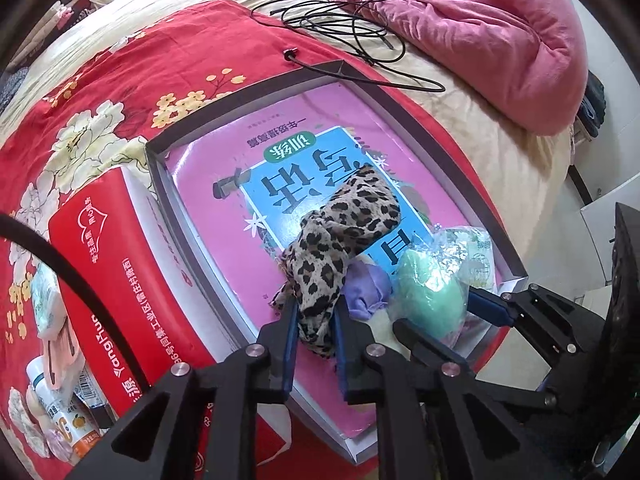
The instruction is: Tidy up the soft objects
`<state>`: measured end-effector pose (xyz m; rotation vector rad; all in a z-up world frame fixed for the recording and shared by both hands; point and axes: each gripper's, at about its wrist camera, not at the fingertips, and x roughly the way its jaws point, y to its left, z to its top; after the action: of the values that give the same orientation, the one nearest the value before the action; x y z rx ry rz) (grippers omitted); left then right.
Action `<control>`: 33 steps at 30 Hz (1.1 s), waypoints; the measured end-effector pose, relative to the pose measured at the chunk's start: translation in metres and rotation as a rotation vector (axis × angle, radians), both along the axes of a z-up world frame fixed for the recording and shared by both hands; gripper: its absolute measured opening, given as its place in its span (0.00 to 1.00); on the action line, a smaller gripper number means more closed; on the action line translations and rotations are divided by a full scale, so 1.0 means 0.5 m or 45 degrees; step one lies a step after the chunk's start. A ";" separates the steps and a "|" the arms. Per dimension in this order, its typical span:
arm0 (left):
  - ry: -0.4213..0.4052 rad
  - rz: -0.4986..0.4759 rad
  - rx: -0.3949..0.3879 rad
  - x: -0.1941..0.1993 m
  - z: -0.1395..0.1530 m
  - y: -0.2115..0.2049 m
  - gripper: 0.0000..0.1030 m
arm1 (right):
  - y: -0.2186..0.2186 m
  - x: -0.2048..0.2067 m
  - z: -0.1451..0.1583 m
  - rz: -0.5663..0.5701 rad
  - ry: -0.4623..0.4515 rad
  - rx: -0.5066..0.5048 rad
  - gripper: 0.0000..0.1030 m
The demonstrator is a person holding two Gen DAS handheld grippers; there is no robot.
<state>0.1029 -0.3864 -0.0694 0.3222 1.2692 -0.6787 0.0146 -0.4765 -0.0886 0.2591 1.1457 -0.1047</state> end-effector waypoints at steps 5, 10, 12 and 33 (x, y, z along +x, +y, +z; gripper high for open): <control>0.004 0.010 0.002 0.002 0.002 0.003 0.16 | 0.000 -0.002 -0.004 -0.007 0.004 0.006 0.49; 0.013 0.029 -0.003 0.007 0.002 0.011 0.17 | 0.001 -0.007 0.000 -0.002 0.002 0.007 0.50; 0.011 0.038 -0.001 0.008 0.003 0.013 0.21 | 0.000 -0.009 0.002 -0.008 0.002 0.005 0.50; 0.015 0.025 -0.030 -0.008 0.022 0.024 0.30 | -0.008 -0.026 0.035 -0.039 -0.007 -0.044 0.69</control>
<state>0.0991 -0.3745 -0.0582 0.2863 1.2731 -0.6796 0.0016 -0.4803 -0.0711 0.2464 1.1335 -0.1504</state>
